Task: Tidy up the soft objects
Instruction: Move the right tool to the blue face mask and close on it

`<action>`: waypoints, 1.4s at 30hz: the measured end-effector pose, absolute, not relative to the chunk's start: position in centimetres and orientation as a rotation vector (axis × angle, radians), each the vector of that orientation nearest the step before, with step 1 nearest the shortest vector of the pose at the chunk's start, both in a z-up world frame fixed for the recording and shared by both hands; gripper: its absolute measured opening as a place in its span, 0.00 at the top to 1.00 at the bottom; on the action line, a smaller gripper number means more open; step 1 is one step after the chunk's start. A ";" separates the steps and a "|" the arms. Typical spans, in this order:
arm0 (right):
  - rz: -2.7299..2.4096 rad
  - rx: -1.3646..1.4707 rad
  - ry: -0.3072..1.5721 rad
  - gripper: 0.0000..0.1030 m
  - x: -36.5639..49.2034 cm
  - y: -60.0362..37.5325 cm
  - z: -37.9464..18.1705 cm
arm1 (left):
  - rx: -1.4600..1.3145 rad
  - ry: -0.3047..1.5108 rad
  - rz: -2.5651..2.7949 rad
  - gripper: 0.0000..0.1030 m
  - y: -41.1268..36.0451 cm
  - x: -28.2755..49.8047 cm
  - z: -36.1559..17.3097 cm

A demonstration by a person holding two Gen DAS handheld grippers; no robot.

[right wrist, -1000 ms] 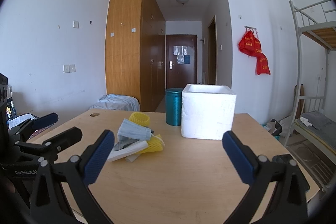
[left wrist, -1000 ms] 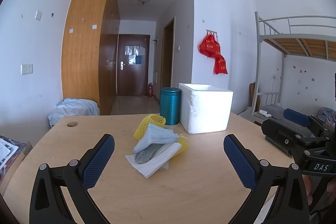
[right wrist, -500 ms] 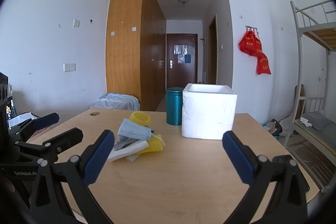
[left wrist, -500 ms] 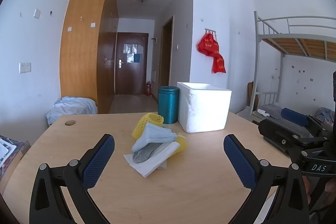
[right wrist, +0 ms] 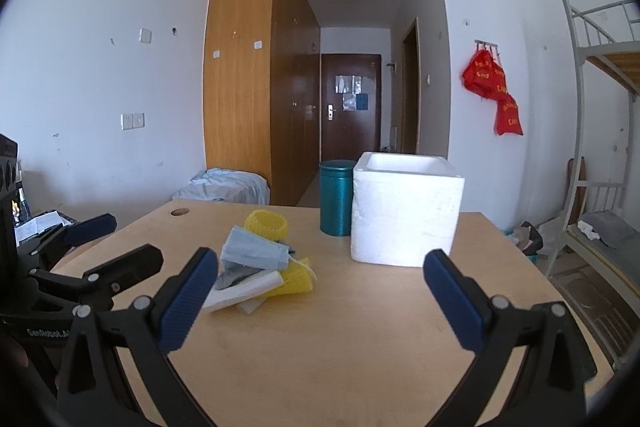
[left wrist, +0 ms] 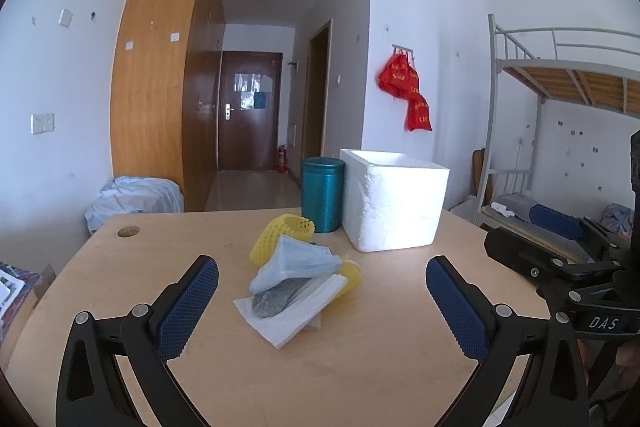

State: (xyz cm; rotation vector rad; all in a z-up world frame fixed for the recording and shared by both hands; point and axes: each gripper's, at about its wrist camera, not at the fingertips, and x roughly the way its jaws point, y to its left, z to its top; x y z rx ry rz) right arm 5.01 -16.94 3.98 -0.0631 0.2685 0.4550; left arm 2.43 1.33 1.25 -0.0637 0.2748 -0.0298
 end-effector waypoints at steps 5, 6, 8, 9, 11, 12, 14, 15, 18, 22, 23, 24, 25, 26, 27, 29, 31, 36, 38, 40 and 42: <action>0.469 -0.072 0.293 0.00 6.7 -16.2 4.6 | -0.072 0.307 -0.029 0.00 2.0 4.1 1.6; 0.472 -0.072 0.298 0.00 7.0 -16.1 4.6 | -0.073 0.316 -0.029 0.00 2.1 4.5 1.6; 0.481 -0.074 0.314 0.00 7.9 -15.8 4.6 | -0.074 0.340 -0.030 0.00 2.4 5.4 1.5; 0.484 -0.076 0.322 0.00 8.3 -15.7 4.6 | -0.074 0.357 -0.030 0.00 2.6 6.0 1.4; 0.493 -0.082 0.340 0.00 9.2 -15.2 4.7 | -0.073 0.375 -0.028 0.00 2.8 6.7 1.3; 0.499 -0.086 0.347 0.00 9.5 -15.0 4.6 | -0.073 0.381 -0.027 0.00 3.0 6.9 1.2; 0.510 -0.096 0.360 0.00 10.1 -14.6 4.6 | -0.069 0.395 -0.026 0.00 3.2 7.5 1.0; 0.512 -0.101 0.365 0.00 10.4 -14.4 4.6 | -0.067 0.400 -0.026 0.00 3.2 7.8 0.9; 0.525 -0.118 0.381 0.00 11.2 -13.9 4.3 | -0.069 0.414 -0.026 0.00 3.6 8.6 0.8; 0.552 -0.127 0.407 0.00 12.2 -13.5 4.2 | -0.065 0.457 -0.043 0.00 4.0 10.0 0.3; 0.565 -0.127 0.418 0.00 12.5 -13.3 4.1 | -0.065 0.466 -0.047 0.00 4.1 10.3 0.1; 0.576 -0.127 0.427 0.00 12.8 -13.2 3.9 | -0.065 0.475 -0.051 0.00 4.1 10.5 -0.1; 0.586 -0.129 0.440 0.00 13.1 -13.0 3.8 | -0.072 0.486 -0.055 0.00 4.3 10.8 -0.3; 0.599 -0.131 0.454 0.00 13.5 -12.8 3.7 | -0.080 0.496 -0.059 0.00 4.5 11.1 -0.4; 0.609 -0.133 0.463 0.00 13.7 -12.6 3.6 | -0.089 0.508 -0.068 0.00 4.6 11.3 -0.7; 0.630 -0.140 0.481 0.00 14.3 -12.0 3.5 | -0.110 0.538 -0.087 0.00 4.9 12.0 -1.3; 0.652 -0.142 0.497 0.00 14.8 -11.4 3.4 | -0.120 0.563 -0.100 0.00 4.8 12.5 -1.8; 0.710 -0.174 0.550 0.00 16.1 -9.2 2.7 | -0.126 0.616 -0.119 0.00 4.9 13.7 -2.8; 0.740 -0.189 0.571 0.01 16.6 -8.3 2.3 | -0.142 0.623 -0.128 0.00 5.5 13.9 -2.9; 0.761 -0.202 0.599 0.04 17.1 -7.4 1.8 | -0.157 0.639 -0.121 0.00 6.0 14.3 -3.2; 0.791 -0.217 0.635 0.07 17.7 -6.4 1.3 | -0.169 0.664 -0.126 0.00 6.4 14.5 -3.6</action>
